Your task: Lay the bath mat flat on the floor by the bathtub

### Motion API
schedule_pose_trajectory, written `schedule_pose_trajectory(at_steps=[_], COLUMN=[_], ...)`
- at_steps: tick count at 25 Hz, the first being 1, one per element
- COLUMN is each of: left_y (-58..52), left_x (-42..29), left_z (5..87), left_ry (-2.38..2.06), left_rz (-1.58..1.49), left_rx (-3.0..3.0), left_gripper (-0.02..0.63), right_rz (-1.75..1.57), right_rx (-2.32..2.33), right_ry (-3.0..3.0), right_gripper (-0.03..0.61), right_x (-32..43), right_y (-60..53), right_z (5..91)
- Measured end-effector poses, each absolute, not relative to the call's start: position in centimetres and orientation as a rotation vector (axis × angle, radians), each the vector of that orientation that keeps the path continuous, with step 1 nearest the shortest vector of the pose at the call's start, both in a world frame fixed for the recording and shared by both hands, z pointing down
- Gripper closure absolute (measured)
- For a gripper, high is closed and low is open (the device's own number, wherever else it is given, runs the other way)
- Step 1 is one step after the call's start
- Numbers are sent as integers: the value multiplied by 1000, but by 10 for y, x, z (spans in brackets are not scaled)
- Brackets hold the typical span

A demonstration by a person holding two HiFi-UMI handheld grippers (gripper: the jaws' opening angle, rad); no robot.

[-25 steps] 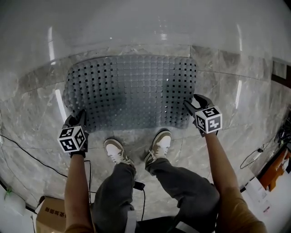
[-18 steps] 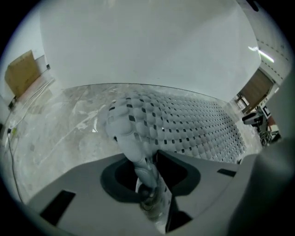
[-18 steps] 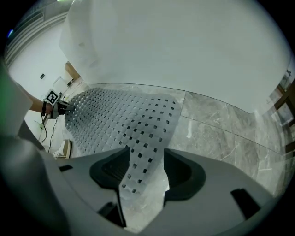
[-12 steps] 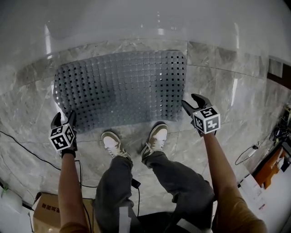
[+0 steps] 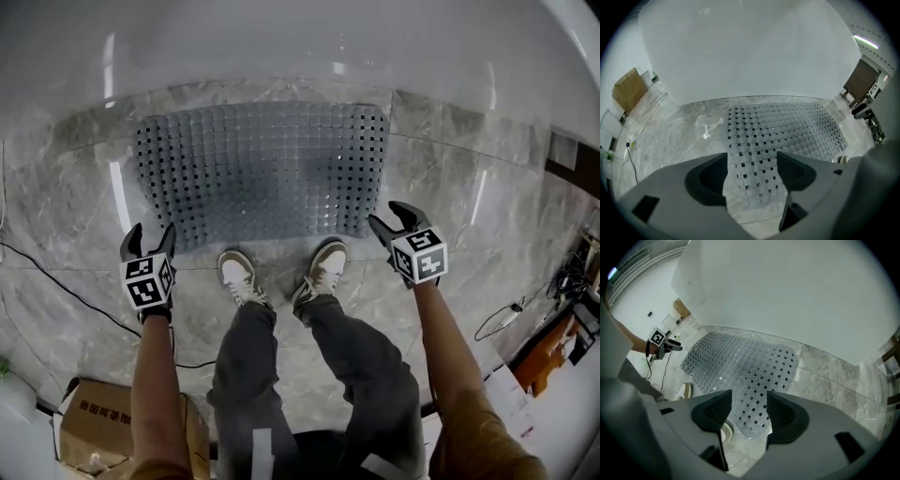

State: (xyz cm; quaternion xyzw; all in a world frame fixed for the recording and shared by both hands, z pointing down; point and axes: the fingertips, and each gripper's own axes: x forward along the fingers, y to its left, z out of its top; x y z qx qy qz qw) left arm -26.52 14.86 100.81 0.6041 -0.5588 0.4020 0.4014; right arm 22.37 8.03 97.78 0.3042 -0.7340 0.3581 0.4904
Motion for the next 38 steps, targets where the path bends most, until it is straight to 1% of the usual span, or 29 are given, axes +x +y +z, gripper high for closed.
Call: schedule_pose_trajectory(at_steps=[2, 3, 11, 12, 14, 15, 17, 24, 34, 38], left_y=[150, 150, 133, 130, 122, 119, 115, 103, 114, 115], left_x=[-257, -254, -240, -238, -235, -232, -226, -212, -166, -163], left_z=[991, 981, 891, 882, 863, 853, 834, 772, 719, 692], left_ry=[-1400, -1402, -1460, -1467, -1477, -1475, -1465, -1452, -1386, -1400], left_rz=[1005, 999, 977, 972, 962, 954, 940, 915, 906, 885], left_rx=[1545, 1555, 1624, 1623, 1622, 1628, 1647, 1679, 1694, 1692], left_gripper=[282, 293, 503, 531, 608, 609, 609, 610, 611, 610], right_rz=[867, 865, 818, 807, 780, 771, 771, 779, 784, 805], right_rx=[723, 720, 765, 776, 800, 811, 826, 847, 870, 899], right_ry=[-1781, -1780, -1828, -1836, -1851, -1857, -1863, -1872, -1869, -1883], right_gripper=[344, 344, 350, 392, 498, 538, 574, 574, 574, 574], right_x=[219, 217, 201, 199, 195, 193, 189, 175, 171, 164], right_y=[87, 89, 77, 74, 66, 63, 60, 50, 46, 40], right_z=[961, 952, 870, 859, 838, 828, 809, 754, 699, 672])
